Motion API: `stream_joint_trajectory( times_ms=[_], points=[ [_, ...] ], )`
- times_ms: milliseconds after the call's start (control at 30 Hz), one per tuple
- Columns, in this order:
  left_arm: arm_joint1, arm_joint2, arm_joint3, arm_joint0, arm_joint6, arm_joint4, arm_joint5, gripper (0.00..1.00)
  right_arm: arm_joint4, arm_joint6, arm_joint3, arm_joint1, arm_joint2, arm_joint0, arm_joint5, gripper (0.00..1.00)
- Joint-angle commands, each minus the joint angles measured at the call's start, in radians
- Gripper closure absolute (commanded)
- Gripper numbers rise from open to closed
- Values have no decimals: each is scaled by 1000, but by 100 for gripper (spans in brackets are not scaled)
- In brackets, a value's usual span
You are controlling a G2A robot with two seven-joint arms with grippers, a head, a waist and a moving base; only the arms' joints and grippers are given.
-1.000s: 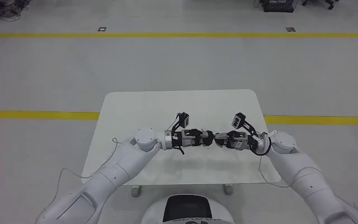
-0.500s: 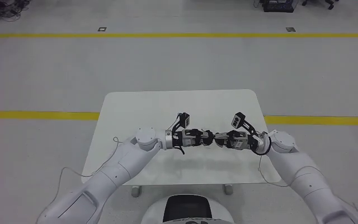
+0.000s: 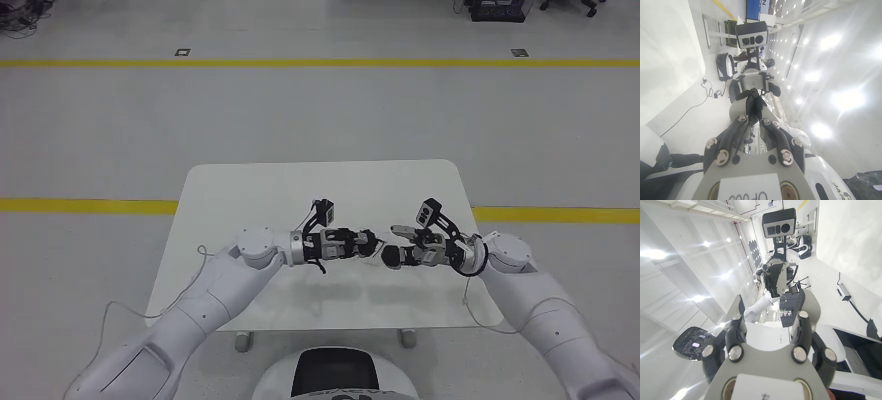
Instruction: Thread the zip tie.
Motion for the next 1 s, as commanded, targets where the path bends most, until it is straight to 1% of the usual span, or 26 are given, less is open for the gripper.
stream_joint_trajectory(
  times_ms=[0,100,200,233,267,300,567,600,633,700,733,767,833,867,900,967],
  points=[
    [2,-4,-2,3,-1,0,-1,100,-4,-5,-3,-1,0,-2,0,0],
    [5,-11,-2,8,-2,0,-2,100,-3,-9,-5,-3,3,-5,1,0],
    [9,-24,2,16,7,1,-12,100,-3,-16,-3,-3,11,-7,-1,0],
    [10,-30,1,21,9,-7,-20,100,-1,-21,-2,-3,13,-8,-1,0],
    [11,-36,-6,28,-4,-23,-41,100,-1,-21,-2,-3,13,-8,-1,0],
    [11,-38,-12,31,-17,-34,-51,100,-1,-21,-2,-3,13,-8,-1,0],
    [11,-38,-14,31,-12,-29,-52,100,-1,-21,-2,-3,13,-8,-1,0],
    [12,-34,-23,31,7,6,-71,100,-1,-21,-2,-3,13,-8,-1,0],
    [14,-34,-23,30,38,65,-111,100,-1,-21,-2,-3,13,-8,-1,0],
    [17,-43,-11,33,96,117,-169,100,-1,-21,-2,-3,13,-8,-1,0],
    [19,-47,-12,31,100,151,-182,100,-1,-21,-2,-3,13,-8,-1,0],
    [22,-60,-10,30,119,183,-182,100,-1,-21,-2,-3,13,-8,-1,0],
    [28,-84,-37,39,119,256,-182,100,-1,-21,-2,-3,13,-8,-1,0],
    [31,-99,-46,43,131,298,-182,100,-1,-21,-2,-3,13,-8,-1,0],
    [34,-109,-66,49,136,346,-182,100,-1,-21,-2,-3,13,-8,-1,0],
    [38,-136,-104,74,141,406,-182,100,-1,-21,-2,-3,13,-8,-1,0]
  ],
)
